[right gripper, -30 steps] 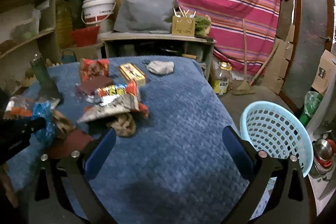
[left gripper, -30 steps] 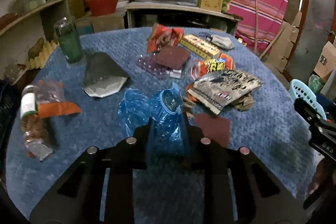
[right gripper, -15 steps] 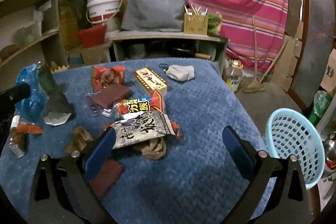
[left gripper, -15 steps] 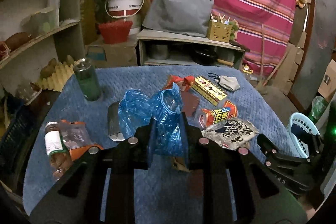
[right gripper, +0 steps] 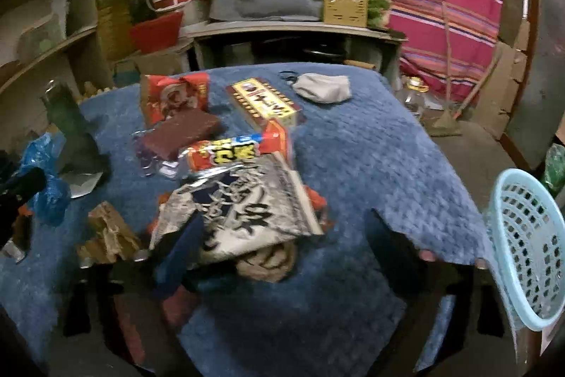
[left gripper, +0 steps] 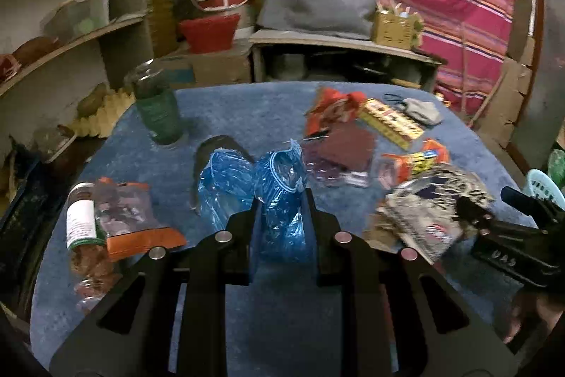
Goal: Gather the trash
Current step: 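Lift the blue bag and the snack bag off the table with both grippers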
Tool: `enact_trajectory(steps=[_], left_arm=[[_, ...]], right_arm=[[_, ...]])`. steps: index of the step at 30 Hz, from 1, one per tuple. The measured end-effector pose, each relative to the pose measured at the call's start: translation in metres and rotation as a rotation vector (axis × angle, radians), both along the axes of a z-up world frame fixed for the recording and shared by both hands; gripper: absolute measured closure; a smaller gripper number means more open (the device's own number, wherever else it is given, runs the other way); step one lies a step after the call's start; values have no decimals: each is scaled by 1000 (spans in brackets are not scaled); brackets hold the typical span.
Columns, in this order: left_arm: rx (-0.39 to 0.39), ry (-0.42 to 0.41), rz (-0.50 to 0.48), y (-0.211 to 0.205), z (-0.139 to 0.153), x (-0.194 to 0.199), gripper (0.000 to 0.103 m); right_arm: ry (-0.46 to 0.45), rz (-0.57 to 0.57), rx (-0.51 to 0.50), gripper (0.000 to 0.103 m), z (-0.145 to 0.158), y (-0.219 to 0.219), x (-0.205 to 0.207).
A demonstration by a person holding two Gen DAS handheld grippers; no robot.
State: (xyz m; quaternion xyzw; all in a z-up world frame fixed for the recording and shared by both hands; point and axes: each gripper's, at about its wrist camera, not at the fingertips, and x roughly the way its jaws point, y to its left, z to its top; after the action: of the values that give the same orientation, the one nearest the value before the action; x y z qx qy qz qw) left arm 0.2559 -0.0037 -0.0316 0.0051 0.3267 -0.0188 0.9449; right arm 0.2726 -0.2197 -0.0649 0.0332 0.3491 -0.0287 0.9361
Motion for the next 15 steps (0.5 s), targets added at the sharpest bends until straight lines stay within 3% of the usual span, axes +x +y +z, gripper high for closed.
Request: enact_trajectory(steps=[1,5,7,15], left_arm=[[-2,3,12,5,0,2,83],[0,-3,52,17,1,3,83],[-7,-7,52,18,2,3,83],[36,-23,28,6,1,3,83]], right_arm=[[-4,6,3,32,0,1,1],[-17,25,4,37,6,2,3],[-28,37,3,53,10,2,3],[-25,92,53,85,11,4,2]])
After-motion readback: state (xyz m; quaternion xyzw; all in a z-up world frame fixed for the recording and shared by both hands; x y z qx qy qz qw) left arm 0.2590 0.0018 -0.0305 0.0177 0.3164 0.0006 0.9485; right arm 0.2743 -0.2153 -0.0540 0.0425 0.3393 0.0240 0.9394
